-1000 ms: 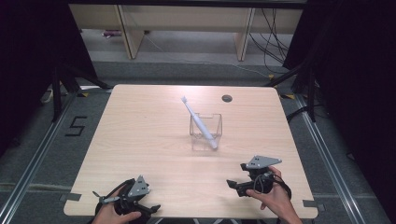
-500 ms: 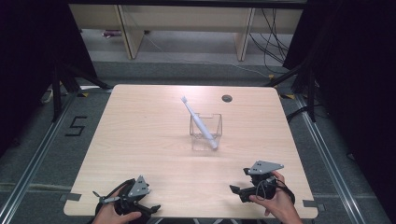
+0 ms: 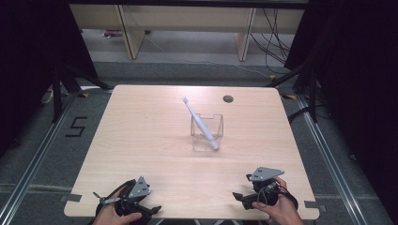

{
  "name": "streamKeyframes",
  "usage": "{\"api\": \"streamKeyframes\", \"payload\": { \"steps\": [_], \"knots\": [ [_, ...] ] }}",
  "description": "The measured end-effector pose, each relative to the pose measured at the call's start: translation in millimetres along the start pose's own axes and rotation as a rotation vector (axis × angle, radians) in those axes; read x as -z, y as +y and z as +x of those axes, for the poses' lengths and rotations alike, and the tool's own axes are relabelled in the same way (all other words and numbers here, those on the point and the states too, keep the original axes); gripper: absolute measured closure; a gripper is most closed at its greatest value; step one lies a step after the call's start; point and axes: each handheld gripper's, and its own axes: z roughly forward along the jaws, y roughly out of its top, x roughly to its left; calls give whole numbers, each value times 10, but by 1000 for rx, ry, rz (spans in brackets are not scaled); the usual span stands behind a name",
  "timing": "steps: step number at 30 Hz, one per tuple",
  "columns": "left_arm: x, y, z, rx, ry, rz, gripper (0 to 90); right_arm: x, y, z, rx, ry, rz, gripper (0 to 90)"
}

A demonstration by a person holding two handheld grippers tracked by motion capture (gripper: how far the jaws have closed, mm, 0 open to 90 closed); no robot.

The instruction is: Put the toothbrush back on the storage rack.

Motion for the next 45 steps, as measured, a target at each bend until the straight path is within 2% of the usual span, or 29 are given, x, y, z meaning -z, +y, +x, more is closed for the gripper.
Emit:
{"api": "streamKeyframes", "payload": {
  "steps": [1, 3, 4, 5, 9, 10, 11, 13, 17, 20, 21, 24, 27, 32, 34, 35, 45],
  "knots": [
    [-1, 0, -3, 1, 1, -1, 156, -16, -7, -17, 28, 1, -17, 162],
    [5, 1, -2, -5, -1, 1, 156, -5, -26, -3, 22, -7, -14, 163],
    [4, 0, -6, 0, -1, -4, 156, 13, -33, -12, 34, 0, -4, 163],
    [8, 0, -5, 0, -1, -4, 157, 29, -50, -6, 22, 5, -1, 163],
    [5, 0, -7, -1, -1, -4, 156, 66, -110, -43, 42, 2, -6, 163],
    [9, 2, -5, -7, -2, 0, 156, 69, -123, -44, 29, -6, -23, 163],
    [8, 3, -6, -4, 0, -2, 156, 96, -128, -56, 34, -21, -11, 162],
    [7, 3, -4, -4, 3, -1, 156, 110, -138, -70, 20, -21, -3, 162],
    [11, 4, 5, -3, -3, 2, 156, 126, -172, -95, 34, -5, -15, 163],
    [11, 1, 3, -6, 3, 2, 156, 146, -196, -99, 30, -32, -17, 162],
    [8, 1, -5, 0, 3, -5, 156, 156, -196, -90, 14, -34, -16, 162],
    [9, 2, -3, 1, 3, -5, 157, 151, -196, -97, 27, -22, -24, 163],
    [6, 2, -4, 0, 5, -5, 156, 159, -192, -98, 32, -42, -27, 162],
    [8, 2, -1, -3, 5, -2, 156, 154, -188, -81, 24, -36, -24, 163],
    [6, 2, -3, -1, 5, -4, 156, 148, -183, -90, 44, -32, -26, 163],
    [6, 2, -2, -2, 5, -3, 157, 157, -184, -76, 22, -32, -21, 163],
    [6, 2, -2, -3, 6, -2, 157, 158, -183, -75, 24, -33, -22, 163]
  ]
}}
